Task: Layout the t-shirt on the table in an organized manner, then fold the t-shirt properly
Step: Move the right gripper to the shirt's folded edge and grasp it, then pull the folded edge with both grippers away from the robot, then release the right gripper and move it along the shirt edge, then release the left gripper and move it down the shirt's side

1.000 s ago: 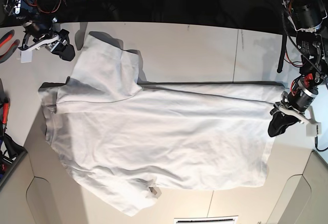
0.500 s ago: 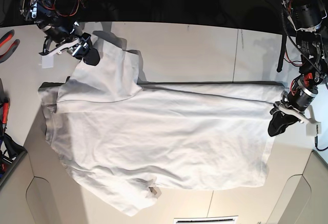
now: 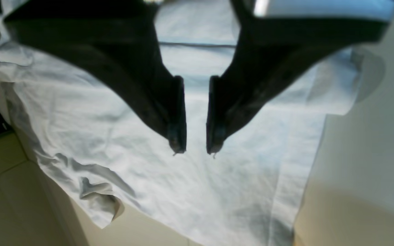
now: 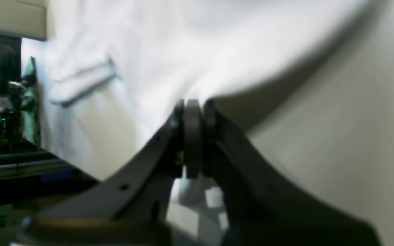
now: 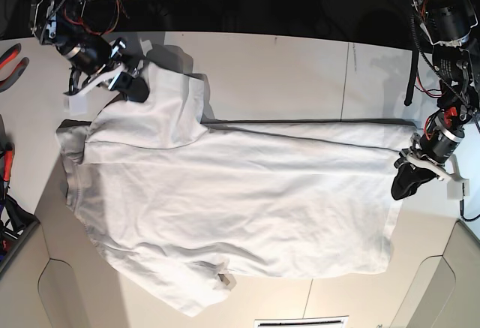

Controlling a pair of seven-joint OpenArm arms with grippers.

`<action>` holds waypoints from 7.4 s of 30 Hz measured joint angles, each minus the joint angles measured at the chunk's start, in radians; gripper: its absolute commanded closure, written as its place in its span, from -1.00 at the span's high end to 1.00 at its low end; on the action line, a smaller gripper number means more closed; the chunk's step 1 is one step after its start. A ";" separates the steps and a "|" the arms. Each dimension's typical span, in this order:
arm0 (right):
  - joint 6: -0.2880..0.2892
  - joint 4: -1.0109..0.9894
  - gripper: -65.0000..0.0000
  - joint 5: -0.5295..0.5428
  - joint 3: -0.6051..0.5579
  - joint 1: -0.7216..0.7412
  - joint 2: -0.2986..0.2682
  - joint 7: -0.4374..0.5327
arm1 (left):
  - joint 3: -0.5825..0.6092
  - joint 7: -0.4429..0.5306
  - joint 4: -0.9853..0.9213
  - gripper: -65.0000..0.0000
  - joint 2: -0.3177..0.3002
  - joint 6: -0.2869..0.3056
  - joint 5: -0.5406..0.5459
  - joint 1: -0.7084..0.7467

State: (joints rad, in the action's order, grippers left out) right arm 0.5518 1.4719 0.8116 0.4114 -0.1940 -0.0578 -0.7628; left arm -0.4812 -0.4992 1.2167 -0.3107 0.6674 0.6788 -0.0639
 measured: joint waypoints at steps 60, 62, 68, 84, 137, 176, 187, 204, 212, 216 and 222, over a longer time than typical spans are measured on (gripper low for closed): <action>-0.182 0.030 -1.00 -0.549 -0.111 0.333 -0.011 0.183 | 0.023 -0.032 0.000 -1.00 -0.003 0.011 0.023 0.000; -0.182 0.029 -1.00 -0.550 -0.113 0.297 -0.011 0.183 | 0.070 -0.032 0.000 -1.00 -0.005 0.011 0.019 0.000; -0.182 0.027 -1.00 -0.634 -0.113 0.241 -0.031 0.241 | 0.255 0.010 0.000 -1.00 0.000 -0.013 -0.188 -0.002; -0.182 -0.128 -1.00 -0.705 -0.114 0.255 -0.105 0.323 | 0.289 0.006 0.000 -1.00 -0.006 -0.360 -0.360 0.030; -0.072 0.092 -1.00 -0.331 -0.116 -0.067 -0.216 -0.141 | -0.019 -0.111 0.132 -1.00 -0.014 -0.159 -0.076 0.421; -0.085 0.261 -0.55 -0.389 -0.116 0.179 -0.216 -0.027 | -0.018 -0.076 0.371 -0.37 -0.008 -0.095 -0.080 0.357; -0.162 -0.157 0.09 -0.477 -0.116 0.488 -0.213 0.155 | -0.016 -0.063 0.371 -0.36 -0.008 -0.128 -0.111 0.280; -0.126 -0.914 0.09 -0.660 -0.116 0.811 -0.210 0.308 | -0.016 -0.061 0.369 -0.36 -0.005 -0.129 -0.116 0.285; -0.126 -0.936 -0.10 -0.689 -0.115 0.819 -0.194 0.332 | -0.016 -0.053 0.369 -0.36 -0.005 -0.129 -0.114 0.285; -0.126 -0.938 -0.78 -0.689 -0.115 0.817 -0.194 0.328 | -0.017 -0.070 0.364 -0.36 -0.005 -0.209 -0.136 0.265; -0.124 -0.940 -1.00 -0.677 -0.115 0.818 -0.194 0.344 | -0.015 -0.092 0.138 -0.36 -0.033 -0.235 -0.132 0.087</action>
State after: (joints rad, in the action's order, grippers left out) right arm 0.4274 0.5323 0.1345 0.2962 0.6239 -0.2520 -0.4191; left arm -0.4965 -0.5911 1.3548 -0.3435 0.4320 0.5465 0.0235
